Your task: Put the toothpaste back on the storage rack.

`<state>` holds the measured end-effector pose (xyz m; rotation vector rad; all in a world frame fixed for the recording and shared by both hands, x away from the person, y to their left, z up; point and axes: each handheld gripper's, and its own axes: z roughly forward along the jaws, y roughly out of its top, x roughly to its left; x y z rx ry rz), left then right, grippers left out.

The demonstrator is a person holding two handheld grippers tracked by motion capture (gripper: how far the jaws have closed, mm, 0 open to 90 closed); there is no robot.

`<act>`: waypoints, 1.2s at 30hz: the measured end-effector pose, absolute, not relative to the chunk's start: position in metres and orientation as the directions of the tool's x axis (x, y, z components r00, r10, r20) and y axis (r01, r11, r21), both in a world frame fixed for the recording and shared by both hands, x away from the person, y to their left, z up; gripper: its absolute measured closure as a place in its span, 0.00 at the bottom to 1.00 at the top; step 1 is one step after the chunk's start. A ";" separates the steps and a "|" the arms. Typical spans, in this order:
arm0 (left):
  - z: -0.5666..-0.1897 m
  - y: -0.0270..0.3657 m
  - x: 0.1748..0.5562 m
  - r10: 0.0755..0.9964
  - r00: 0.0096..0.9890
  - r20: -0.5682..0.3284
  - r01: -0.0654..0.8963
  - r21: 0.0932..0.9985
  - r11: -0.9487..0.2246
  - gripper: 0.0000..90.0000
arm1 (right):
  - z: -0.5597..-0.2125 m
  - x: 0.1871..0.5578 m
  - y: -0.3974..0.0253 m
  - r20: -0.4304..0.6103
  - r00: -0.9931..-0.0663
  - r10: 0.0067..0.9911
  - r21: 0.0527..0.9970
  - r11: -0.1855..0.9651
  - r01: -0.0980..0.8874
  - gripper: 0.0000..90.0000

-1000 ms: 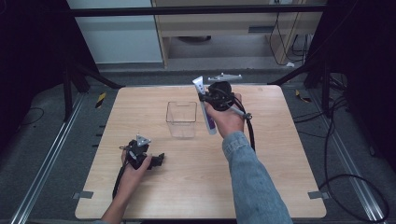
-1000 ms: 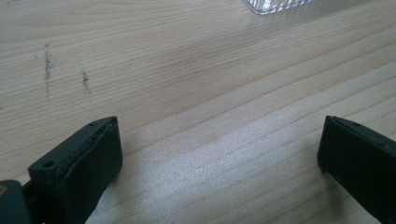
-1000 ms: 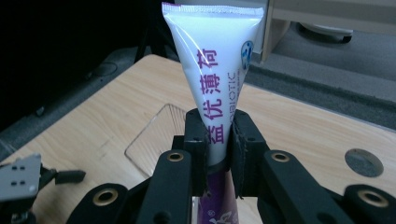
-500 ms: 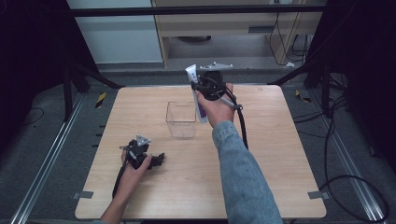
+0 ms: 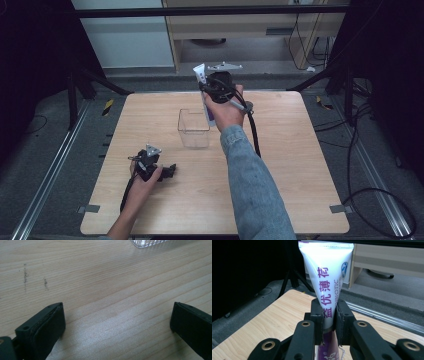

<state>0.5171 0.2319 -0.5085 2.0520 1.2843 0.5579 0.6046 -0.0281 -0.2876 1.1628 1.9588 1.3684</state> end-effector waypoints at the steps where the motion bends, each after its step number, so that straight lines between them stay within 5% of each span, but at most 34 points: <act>1: -0.509 0.232 0.517 0.902 0.431 0.017 0.628 0.713 -0.313 0.00 | -0.287 0.606 -0.028 0.076 -0.524 0.848 0.921 0.142 0.363 0.87; 36: -0.508 0.232 0.517 0.899 0.437 0.017 0.626 0.712 -0.318 0.00 | -0.291 0.634 -0.002 0.033 -0.498 0.867 0.949 0.129 0.287 0.87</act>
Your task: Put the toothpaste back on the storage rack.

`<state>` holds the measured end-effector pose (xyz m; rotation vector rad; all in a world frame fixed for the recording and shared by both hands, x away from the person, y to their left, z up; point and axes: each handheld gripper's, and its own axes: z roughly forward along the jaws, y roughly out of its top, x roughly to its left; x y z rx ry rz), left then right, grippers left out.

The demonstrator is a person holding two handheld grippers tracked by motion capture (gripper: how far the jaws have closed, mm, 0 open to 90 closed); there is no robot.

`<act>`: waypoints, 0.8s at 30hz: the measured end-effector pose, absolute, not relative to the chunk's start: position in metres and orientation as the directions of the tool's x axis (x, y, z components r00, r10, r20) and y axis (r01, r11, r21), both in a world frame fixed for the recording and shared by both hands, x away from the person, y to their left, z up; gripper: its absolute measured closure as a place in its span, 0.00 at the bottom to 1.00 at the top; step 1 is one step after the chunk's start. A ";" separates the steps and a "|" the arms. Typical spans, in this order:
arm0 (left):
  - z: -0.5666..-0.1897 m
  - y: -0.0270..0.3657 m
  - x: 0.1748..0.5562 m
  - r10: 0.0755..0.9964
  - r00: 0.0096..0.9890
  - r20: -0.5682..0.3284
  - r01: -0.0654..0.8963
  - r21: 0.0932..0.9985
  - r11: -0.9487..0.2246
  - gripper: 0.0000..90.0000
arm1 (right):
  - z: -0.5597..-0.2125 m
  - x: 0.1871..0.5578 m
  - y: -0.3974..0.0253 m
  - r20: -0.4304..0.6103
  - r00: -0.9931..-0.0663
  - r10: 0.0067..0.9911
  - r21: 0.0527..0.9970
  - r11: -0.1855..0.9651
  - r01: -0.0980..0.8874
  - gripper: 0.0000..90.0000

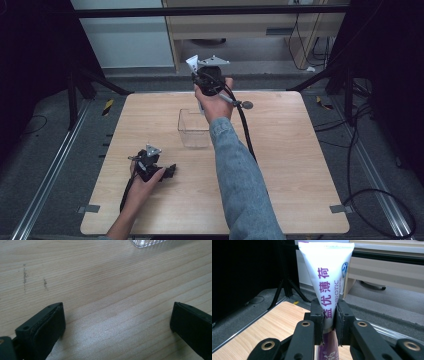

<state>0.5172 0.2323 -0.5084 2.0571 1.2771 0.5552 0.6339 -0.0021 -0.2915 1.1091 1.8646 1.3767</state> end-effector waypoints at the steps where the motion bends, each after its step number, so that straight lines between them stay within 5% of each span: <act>1: -0.508 0.232 0.517 0.899 0.437 0.018 0.626 0.712 -0.318 0.00 | -0.292 0.634 -0.002 0.032 -0.497 0.867 0.950 0.128 0.285 0.87; 24: -0.508 0.232 0.517 0.899 0.438 0.017 0.626 0.712 -0.318 0.00 | -0.331 0.627 0.021 0.025 -0.528 0.849 0.944 0.154 0.291 0.87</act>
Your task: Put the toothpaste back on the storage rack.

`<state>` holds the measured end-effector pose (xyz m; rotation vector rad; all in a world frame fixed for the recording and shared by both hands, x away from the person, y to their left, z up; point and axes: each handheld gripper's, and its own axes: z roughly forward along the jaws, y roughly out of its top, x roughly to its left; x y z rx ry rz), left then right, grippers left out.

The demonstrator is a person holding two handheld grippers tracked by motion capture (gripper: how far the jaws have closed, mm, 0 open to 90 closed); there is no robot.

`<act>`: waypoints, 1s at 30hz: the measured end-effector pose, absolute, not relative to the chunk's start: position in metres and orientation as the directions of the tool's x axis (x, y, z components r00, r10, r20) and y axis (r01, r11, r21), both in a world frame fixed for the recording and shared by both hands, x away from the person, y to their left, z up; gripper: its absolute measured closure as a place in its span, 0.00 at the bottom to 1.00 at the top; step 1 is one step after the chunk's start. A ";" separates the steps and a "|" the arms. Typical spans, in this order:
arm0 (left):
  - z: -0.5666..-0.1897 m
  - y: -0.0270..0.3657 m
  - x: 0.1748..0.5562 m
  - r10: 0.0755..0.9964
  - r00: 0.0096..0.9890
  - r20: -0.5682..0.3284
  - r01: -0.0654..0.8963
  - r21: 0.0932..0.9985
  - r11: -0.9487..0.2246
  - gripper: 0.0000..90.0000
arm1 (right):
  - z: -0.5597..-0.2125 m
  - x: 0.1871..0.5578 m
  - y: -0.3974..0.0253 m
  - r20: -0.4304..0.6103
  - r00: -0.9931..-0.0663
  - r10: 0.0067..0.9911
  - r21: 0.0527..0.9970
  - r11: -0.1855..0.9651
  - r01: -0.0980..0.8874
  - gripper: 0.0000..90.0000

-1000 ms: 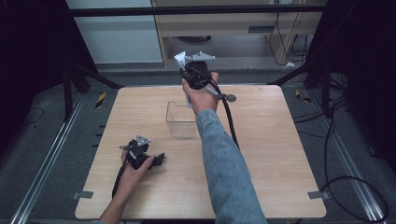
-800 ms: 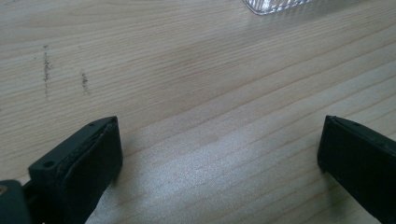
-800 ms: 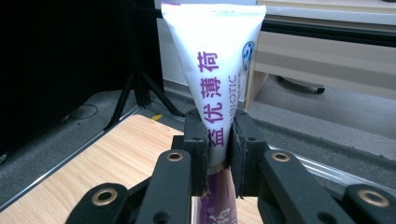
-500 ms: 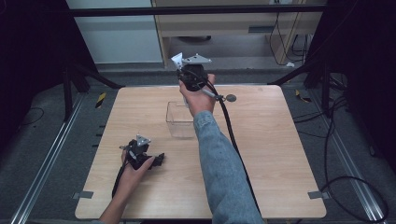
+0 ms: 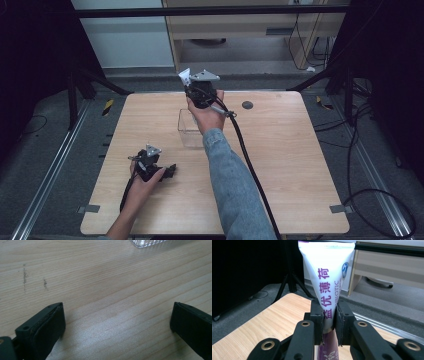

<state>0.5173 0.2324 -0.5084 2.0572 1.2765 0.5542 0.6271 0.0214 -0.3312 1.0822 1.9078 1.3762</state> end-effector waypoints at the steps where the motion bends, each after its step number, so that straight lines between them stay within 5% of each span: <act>1: -0.508 0.232 0.517 0.899 0.438 0.017 0.626 0.712 -0.318 0.00 | -0.333 0.627 0.022 0.029 -0.529 0.848 0.944 0.151 0.294 0.87; 30: -0.508 0.232 0.517 0.899 0.439 0.016 0.626 0.712 -0.318 0.00 | -0.371 0.624 0.035 0.026 -0.546 0.838 0.917 0.198 0.347 0.87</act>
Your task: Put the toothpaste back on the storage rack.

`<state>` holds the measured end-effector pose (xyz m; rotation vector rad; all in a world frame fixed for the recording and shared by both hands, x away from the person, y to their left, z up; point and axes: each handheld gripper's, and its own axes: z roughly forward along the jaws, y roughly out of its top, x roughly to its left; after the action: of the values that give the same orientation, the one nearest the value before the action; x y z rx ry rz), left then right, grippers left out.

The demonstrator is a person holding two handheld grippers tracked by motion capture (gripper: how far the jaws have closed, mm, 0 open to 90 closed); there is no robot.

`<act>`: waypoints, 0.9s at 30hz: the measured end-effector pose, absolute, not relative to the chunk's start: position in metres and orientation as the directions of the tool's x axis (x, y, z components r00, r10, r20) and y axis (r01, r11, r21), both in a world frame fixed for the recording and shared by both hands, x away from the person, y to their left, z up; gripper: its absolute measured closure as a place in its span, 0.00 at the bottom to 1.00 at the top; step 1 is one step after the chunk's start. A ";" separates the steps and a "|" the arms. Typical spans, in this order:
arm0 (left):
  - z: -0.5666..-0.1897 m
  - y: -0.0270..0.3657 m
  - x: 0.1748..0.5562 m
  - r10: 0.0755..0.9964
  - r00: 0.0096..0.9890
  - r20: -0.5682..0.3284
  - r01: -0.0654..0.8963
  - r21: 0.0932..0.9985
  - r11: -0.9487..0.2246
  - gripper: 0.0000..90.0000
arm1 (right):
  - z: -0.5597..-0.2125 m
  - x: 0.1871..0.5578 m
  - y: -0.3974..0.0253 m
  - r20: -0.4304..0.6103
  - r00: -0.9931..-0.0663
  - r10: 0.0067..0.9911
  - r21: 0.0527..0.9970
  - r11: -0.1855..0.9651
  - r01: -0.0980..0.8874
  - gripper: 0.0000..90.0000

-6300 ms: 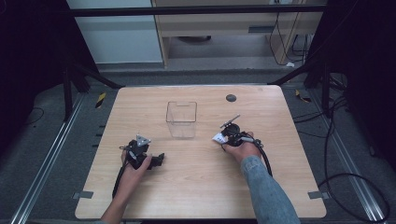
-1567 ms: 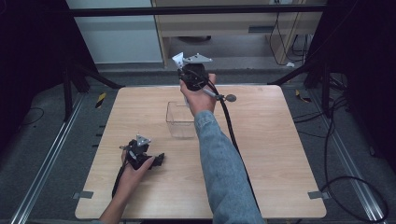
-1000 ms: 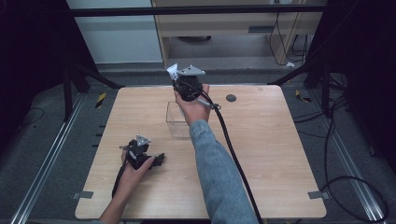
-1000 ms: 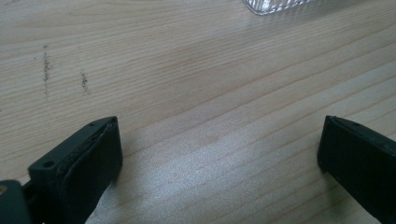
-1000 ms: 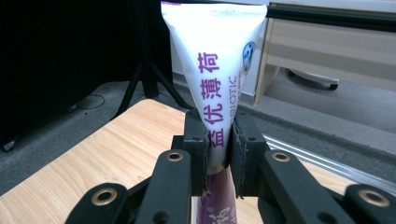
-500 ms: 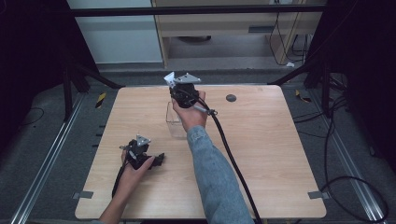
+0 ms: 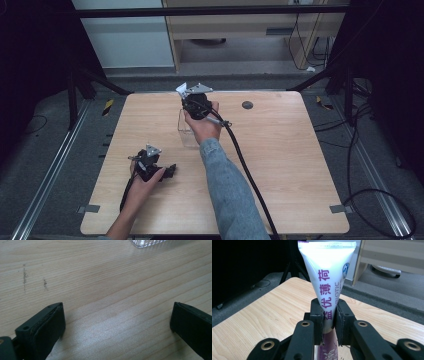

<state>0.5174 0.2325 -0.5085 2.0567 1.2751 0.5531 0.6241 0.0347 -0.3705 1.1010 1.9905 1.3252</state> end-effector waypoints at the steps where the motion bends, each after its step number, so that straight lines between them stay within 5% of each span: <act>1: -0.508 0.232 0.517 0.898 0.439 0.016 0.626 0.712 -0.318 0.00 | -0.371 0.624 0.035 0.022 -0.546 0.837 0.917 0.202 0.345 0.87; 27: -0.508 0.233 0.517 0.898 0.439 0.016 0.625 0.712 -0.319 0.00 | -0.382 0.625 0.032 0.026 -0.541 0.841 0.898 0.218 0.382 0.87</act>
<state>0.5175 0.2325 -0.5084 2.0574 1.2744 0.5525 0.6245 0.0322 -0.3824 1.1267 2.0250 1.2834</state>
